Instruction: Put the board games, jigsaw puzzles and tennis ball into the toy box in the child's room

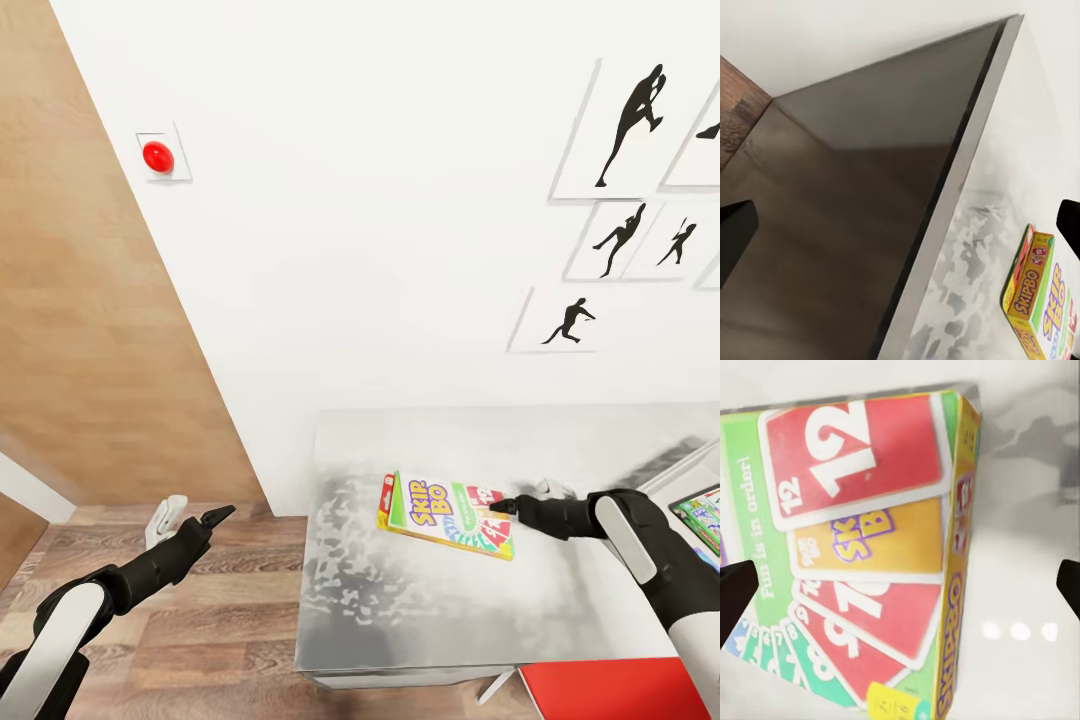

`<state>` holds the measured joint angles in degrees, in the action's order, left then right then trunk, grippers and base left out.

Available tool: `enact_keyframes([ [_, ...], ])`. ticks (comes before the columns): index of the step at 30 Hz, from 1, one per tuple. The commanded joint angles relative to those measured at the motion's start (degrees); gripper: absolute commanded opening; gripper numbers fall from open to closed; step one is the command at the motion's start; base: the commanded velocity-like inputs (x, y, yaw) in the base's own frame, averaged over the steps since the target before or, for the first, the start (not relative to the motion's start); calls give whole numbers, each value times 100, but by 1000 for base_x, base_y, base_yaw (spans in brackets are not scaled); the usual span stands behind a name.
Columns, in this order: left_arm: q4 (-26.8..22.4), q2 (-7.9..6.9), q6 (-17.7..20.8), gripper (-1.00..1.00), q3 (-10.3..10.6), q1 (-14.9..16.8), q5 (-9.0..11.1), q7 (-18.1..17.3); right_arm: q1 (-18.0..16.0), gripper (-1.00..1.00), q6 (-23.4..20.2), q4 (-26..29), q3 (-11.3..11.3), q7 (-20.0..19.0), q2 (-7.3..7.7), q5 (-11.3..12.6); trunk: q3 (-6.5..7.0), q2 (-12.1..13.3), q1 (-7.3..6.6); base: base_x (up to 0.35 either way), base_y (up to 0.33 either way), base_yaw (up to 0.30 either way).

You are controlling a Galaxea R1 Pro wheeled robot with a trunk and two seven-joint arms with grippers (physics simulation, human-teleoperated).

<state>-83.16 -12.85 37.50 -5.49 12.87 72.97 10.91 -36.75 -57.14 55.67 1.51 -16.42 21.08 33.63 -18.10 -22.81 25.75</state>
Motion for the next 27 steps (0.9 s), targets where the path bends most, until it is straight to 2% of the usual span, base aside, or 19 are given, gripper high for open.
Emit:
enact_keyframes([
  [1, -8, 0, 23, 100, -5, 4, 61, 51, -13, 100, -8, -33, 9, -57, 4, -51, -10, -11, 3, 0, 0, 0],
  [11, -7, 1, 21, 100, 1, 3, 60, 51, -35, 100, -6, -123, 10, -133, 6, -36, -14, -11, 3, 0, 0, 0],
  [18, -7, 1, 20, 100, 3, 3, 60, 50, -40, 100, -3, -143, -3, -418, 24, -45, -44, -11, 3, 0, 0, 0],
  [27, -7, 1, 20, 100, 4, 3, 60, 48, -42, 100, 0, -150, -8, -587, 42, -54, -113, -11, 3, 0, 0, 0],
])
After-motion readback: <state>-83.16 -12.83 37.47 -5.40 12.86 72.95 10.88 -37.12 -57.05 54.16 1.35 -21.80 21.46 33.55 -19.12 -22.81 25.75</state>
